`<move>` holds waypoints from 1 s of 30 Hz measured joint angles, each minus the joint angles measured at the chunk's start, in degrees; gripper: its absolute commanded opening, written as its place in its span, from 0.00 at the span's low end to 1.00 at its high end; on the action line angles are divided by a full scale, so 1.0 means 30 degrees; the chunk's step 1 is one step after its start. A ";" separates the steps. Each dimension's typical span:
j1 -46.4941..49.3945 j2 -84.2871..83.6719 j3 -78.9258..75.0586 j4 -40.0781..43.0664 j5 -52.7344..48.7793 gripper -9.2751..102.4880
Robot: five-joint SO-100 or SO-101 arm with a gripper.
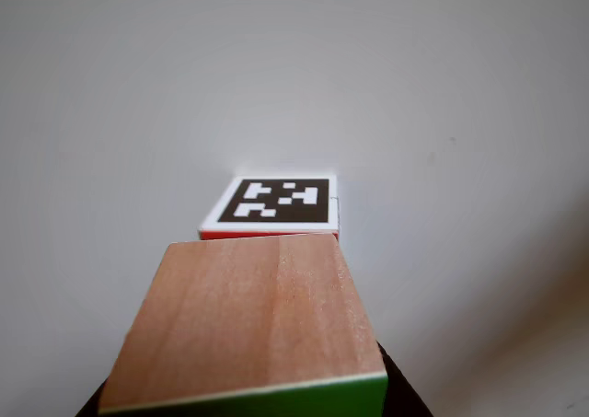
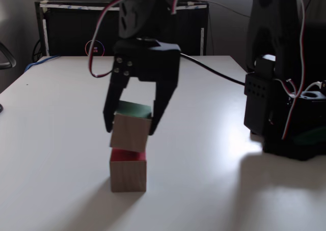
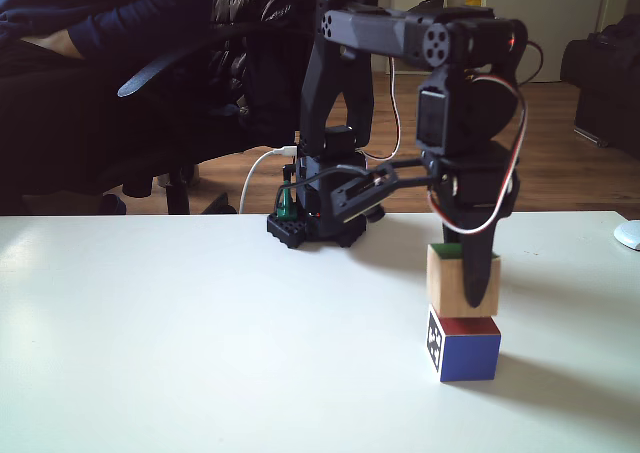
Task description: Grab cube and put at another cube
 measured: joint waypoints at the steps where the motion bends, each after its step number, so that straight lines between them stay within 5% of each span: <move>1: 0.0029 -0.0088 -0.0059 0.0000 0.0000 0.25; 19: -0.0234 -0.1084 -0.0850 0.0410 -0.0029 0.29; 30: -0.0205 -0.2461 -0.2578 0.1729 0.0352 0.45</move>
